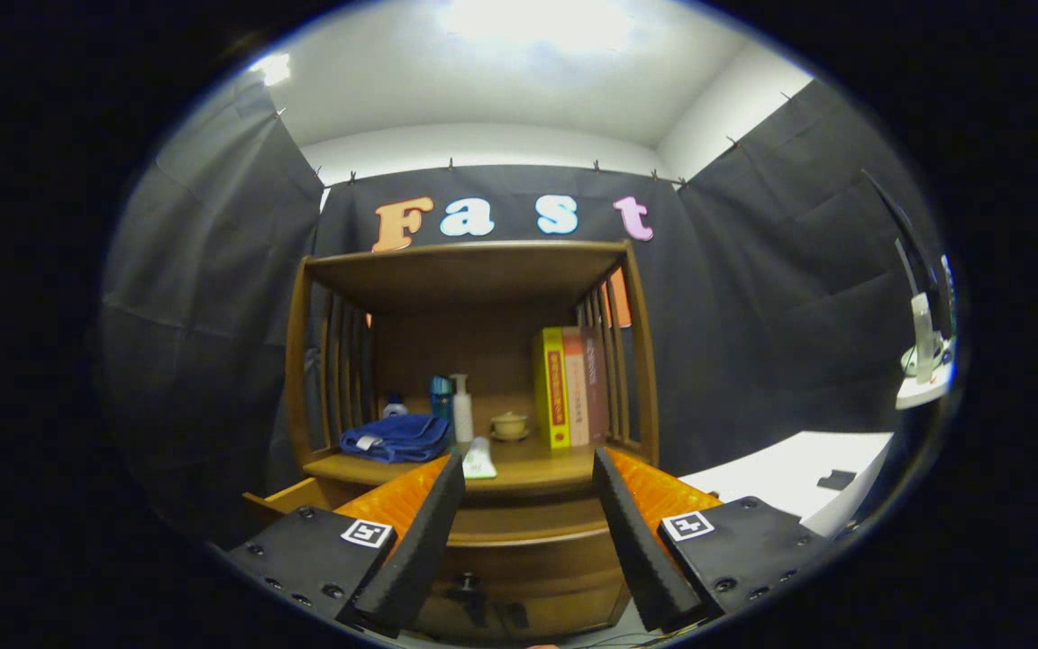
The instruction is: Pull open the drawer, take out the items inside it, and place them on the countertop above the cabinet.
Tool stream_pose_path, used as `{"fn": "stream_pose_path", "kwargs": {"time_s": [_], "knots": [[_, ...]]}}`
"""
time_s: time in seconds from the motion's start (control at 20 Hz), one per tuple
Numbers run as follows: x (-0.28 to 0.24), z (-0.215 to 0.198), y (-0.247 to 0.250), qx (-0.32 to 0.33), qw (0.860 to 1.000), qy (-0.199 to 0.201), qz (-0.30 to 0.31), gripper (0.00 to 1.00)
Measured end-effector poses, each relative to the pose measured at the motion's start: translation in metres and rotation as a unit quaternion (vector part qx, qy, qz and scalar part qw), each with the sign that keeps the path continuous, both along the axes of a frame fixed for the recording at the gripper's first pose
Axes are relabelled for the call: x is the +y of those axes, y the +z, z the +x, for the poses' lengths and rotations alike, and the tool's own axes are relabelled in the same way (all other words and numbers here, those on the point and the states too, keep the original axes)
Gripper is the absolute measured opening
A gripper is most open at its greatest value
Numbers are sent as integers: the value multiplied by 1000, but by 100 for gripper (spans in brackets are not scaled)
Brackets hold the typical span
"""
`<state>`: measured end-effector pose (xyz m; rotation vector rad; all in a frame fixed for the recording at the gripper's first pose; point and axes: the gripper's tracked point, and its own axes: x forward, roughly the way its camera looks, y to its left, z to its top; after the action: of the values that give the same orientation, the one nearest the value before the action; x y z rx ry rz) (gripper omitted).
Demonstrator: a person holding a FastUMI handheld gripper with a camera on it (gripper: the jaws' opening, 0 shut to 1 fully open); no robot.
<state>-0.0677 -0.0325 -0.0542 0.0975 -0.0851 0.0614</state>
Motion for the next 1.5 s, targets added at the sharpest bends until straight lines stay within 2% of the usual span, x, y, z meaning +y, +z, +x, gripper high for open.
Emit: {"fn": "stream_pose_path", "kwargs": {"time_s": [0.1, 0.2, 0.3, 0.45, 0.65, 0.85, 0.9, 1.1, 1.5], "knots": [[18, 11, -44, 24, 999, 9, -25, 94], [33, 16, -77, 46, 999, 16, -24, 94], [44, 25, -94, 57, 998, 24, -20, 94], [55, 32, -109, 64, 996, 34, -47, 94], [67, 34, -121, 73, 995, 44, -47, 98], [64, 50, -130, 90, 994, 36, -43, 97], [71, 51, -132, 95, 994, 51, -31, 97], [67, 52, -125, 86, 994, 54, -30, 95], [72, 99, -122, 116, 991, 59, -32, 96]]}}
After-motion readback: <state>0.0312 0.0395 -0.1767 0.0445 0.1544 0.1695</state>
